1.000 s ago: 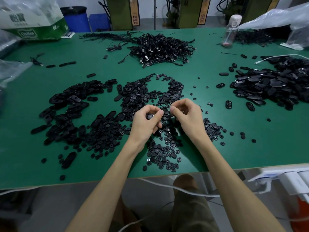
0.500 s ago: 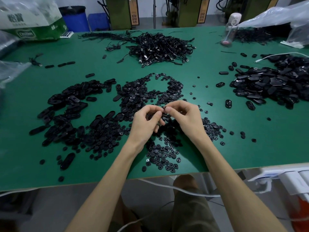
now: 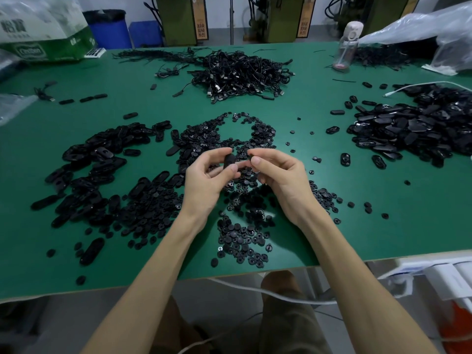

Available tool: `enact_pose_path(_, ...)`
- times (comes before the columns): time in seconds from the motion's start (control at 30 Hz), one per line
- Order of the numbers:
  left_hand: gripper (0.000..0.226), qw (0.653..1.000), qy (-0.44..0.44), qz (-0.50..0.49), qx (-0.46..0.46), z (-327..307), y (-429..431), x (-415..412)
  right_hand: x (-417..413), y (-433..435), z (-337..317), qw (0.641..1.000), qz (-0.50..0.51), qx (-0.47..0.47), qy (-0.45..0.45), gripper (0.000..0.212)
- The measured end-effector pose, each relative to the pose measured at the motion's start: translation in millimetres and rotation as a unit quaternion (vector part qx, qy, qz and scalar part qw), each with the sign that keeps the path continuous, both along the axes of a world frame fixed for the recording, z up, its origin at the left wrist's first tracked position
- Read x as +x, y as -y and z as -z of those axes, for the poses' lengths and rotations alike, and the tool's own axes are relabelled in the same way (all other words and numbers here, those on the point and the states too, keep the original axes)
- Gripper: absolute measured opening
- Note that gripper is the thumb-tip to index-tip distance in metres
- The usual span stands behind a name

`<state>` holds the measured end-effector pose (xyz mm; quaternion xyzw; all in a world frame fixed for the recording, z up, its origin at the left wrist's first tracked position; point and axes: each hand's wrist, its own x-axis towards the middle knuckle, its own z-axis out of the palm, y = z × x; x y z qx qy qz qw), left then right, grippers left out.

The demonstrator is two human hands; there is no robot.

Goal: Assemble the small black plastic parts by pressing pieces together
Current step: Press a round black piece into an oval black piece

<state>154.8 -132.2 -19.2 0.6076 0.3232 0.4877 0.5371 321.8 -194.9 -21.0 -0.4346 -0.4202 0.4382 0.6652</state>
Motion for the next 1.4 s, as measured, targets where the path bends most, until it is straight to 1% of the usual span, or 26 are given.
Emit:
enact_pose_path(0.1,0.035,1.0,-0.003,0.007,-0.027,-3,-7,2,-1,-1,1,1.0,0.005,-0.01,0.006,0.02)
enact_pose_path(0.17,0.031,0.999,-0.005,0.02,-0.038,-4,-11,5,-2,-1,0,1.0,0.011,-0.013,0.011,0.022)
enact_pose_path(0.27,0.024,0.998,0.004,0.012,-0.058,-4,-14,7,-2,-1,1,0.999,0.026,-0.022,0.006,0.016)
enact_pose_path(0.33,0.022,0.996,0.029,0.009,-0.078,-4,-13,6,-3,0,2,0.999,0.031,-0.023,0.006,0.012)
enact_pose_path(0.43,0.017,0.992,0.074,0.011,-0.104,-4,-12,4,-5,0,2,0.999,0.041,-0.017,0.025,0.013)
enact_pose_path(0.57,0.02,0.975,0.137,0.039,-0.17,-7,-10,-1,-8,-1,1,0.997,0.053,-0.013,0.047,0.012)
enact_pose_path(0.63,0.019,0.965,0.155,0.039,-0.205,-7,-11,-3,-10,-1,0,0.997,0.054,-0.009,0.056,0.013)
enact_pose_path(0.7,0.019,0.96,0.164,0.041,-0.221,-7,-11,-4,-11,-1,0,0.997,0.053,-0.007,0.058,0.013)
enact_pose_path(0.83,0.018,0.948,0.193,0.071,-0.245,-10,-11,-6,-10,0,0,0.998,0.048,-0.015,0.037,0.013)
enact_pose_path(0.97,0.014,0.943,0.207,0.096,-0.242,-10,-10,-6,-7,0,-2,0.999,0.028,-0.013,-0.027,0.012)
enact_pose_path(1.07,0.013,0.95,0.195,0.101,-0.222,-8,-10,-6,-6,1,-2,0.999,0.01,-0.004,-0.044,0.012)
enact_pose_path(1.17,0.011,0.973,0.136,0.101,-0.157,-4,-9,-3,-6,0,-2,0.999,0.026,-0.003,-0.024,0.012)
enact_pose_path(1.27,0.011,0.991,0.059,0.074,-0.091,3,-6,2,-7,-1,1,0.996,0.069,-0.001,0.051,0.01)
enact_pose_path(1.33,0.011,0.996,0.027,0.055,-0.067,6,-6,3,-8,-1,4,0.99,0.091,0.001,0.104,0.009)
enact_pose_path(1.4,0.014,0.998,-0.008,0.052,-0.039,7,-7,4,-10,-1,4,0.987,0.098,0.004,0.131,0.009)
